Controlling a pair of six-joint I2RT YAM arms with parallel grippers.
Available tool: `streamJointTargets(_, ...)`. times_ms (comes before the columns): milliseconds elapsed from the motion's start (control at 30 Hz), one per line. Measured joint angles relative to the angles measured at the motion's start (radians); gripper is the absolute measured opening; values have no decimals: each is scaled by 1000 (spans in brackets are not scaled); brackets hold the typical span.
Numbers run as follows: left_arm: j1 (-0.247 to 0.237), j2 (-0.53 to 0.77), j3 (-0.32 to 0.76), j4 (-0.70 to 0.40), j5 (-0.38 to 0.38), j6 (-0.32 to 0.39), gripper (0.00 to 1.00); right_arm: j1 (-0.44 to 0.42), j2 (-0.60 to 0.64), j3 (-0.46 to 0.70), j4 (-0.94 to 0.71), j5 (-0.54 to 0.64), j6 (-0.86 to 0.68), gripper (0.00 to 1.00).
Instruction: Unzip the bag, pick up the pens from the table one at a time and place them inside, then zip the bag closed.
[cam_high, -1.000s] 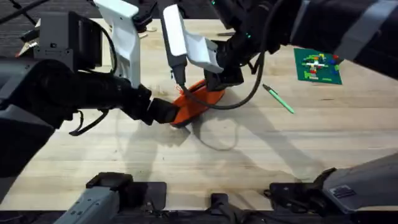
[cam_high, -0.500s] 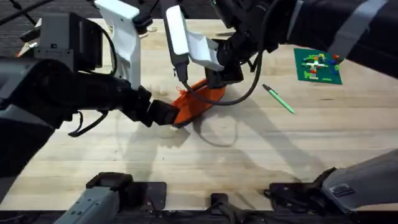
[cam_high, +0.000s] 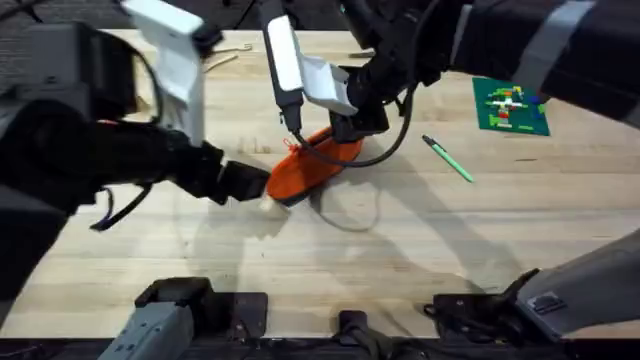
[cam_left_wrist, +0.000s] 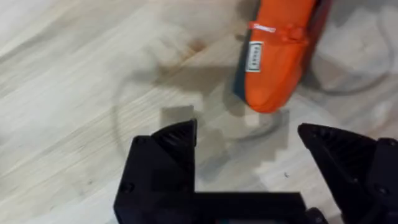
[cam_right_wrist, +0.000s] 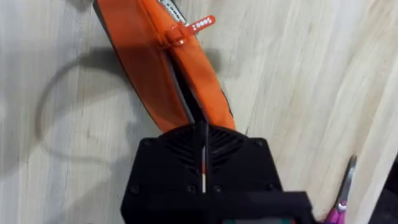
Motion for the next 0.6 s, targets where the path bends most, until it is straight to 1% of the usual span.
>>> streamJointTargets(100, 50, -53, 0, -4, 3, 1, 993, 0, 13, 0, 11, 0, 0, 32)
streamJointTargets(167, 66, -87, 0, -17, 4, 1, 993, 0, 14, 0, 12, 0, 0, 33)
streamJointTargets(433, 70, -211, 12, -68, 12, 8, 992, 0, 14, 0, 13, 0, -3, 33)
streamJointTargets(600, 71, -264, 71, -122, 68, 9, 993, 0, 14, 0, 19, 0, -3, 32)
